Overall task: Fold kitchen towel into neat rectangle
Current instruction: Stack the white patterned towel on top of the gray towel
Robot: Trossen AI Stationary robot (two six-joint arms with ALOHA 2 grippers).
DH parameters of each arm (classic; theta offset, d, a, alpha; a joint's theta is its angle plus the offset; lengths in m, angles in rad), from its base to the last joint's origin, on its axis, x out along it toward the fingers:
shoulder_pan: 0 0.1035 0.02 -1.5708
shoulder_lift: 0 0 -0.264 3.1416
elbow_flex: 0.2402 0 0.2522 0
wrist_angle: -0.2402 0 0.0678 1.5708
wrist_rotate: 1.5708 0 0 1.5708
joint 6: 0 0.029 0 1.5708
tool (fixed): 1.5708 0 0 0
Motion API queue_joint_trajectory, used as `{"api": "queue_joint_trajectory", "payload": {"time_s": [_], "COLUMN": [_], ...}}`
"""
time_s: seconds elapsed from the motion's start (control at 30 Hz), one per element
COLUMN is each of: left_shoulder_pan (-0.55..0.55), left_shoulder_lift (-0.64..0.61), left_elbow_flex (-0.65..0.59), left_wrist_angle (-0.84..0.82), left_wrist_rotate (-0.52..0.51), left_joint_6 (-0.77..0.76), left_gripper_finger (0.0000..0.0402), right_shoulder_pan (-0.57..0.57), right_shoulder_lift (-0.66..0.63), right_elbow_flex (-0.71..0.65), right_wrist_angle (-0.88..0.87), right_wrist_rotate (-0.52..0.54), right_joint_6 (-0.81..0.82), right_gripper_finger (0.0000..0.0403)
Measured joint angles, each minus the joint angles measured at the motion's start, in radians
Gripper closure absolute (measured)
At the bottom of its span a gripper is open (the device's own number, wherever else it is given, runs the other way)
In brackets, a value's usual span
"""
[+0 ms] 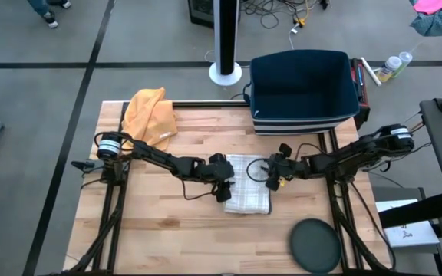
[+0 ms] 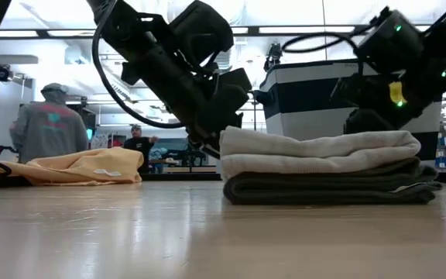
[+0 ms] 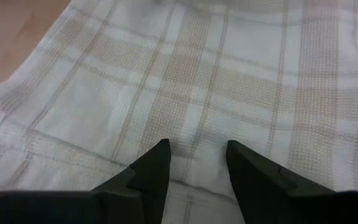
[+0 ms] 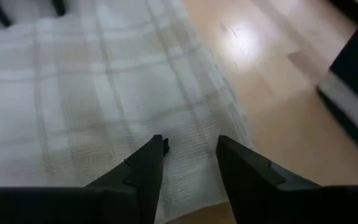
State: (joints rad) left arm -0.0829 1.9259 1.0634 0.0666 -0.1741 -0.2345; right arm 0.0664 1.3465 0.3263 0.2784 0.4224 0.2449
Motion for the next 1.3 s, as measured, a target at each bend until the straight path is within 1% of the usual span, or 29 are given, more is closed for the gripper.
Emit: {"api": "queue_joint_trajectory", "payload": {"time_s": [0.1,0.17,0.23,0.33,0.47,0.53,0.6,0.73,0.8,0.9,1.0,1.07,1.17,1.3], "left_shoulder_pan": [-0.001,-0.002,-0.002,-0.009,-0.035,-0.052,-0.068,-0.088,-0.091,-0.094,-0.094,-0.096,-0.102,-0.113], "left_shoulder_lift": [-0.005,-0.017,-0.033,-0.060,-0.089,-0.097,-0.102,-0.095,-0.078,-0.072,-0.071,-0.071,-0.090,-0.116], "left_elbow_flex": [0.000,0.000,-0.002,-0.002,-0.002,-0.002,-0.002,-0.010,-0.018,-0.036,-0.049,-0.050,-0.050,-0.050], "left_wrist_angle": [-0.016,-0.042,-0.063,-0.068,-0.058,-0.049,-0.036,0.018,0.068,0.061,0.063,0.062,0.062,0.061], "left_wrist_rotate": [0.000,0.000,0.001,-0.001,-0.025,-0.050,-0.071,-0.076,-0.078,-0.081,-0.094,-0.094,-0.097,-0.117], "left_joint_6": [0.008,0.009,0.009,0.008,0.008,0.012,0.016,0.010,0.002,-0.007,-0.014,-0.016,-0.019,-0.019], "left_gripper_finger": [0.0249,0.0249,0.0249,0.0249,0.0249,0.0249,0.0249,0.0249,0.0249,0.0249,0.0249,0.0249,0.0249,0.0249], "right_shoulder_pan": [-0.010,-0.004,0.004,0.031,0.102,0.143,0.183,0.233,0.243,0.246,0.247,0.255,0.282,0.320], "right_shoulder_lift": [0.026,0.016,-0.020,-0.106,-0.200,-0.212,-0.206,-0.121,-0.063,0.002,0.020,0.008,-0.013,0.006], "right_elbow_flex": [0.009,0.019,0.033,0.049,0.040,0.023,-0.004,-0.062,-0.080,-0.086,-0.055,-0.022,0.030,0.077], "right_wrist_angle": [0.002,-0.011,-0.026,-0.012,0.000,0.007,0.022,0.125,0.165,0.167,0.157,0.152,0.165,0.168], "right_wrist_rotate": [-0.061,-0.085,-0.116,-0.122,-0.135,-0.137,-0.139,-0.137,-0.136,-0.133,-0.136,-0.142,-0.143,-0.142], "right_joint_6": [0.001,-0.014,-0.037,-0.062,-0.073,-0.072,-0.052,0.019,0.044,0.052,0.041,0.017,-0.021,-0.032], "right_gripper_finger": [0.0259,0.0258,0.0255,0.0252,0.0255,0.0260,0.0266,0.0278,0.0283,0.0288,0.0290,0.0289,0.0283,0.0279]}}
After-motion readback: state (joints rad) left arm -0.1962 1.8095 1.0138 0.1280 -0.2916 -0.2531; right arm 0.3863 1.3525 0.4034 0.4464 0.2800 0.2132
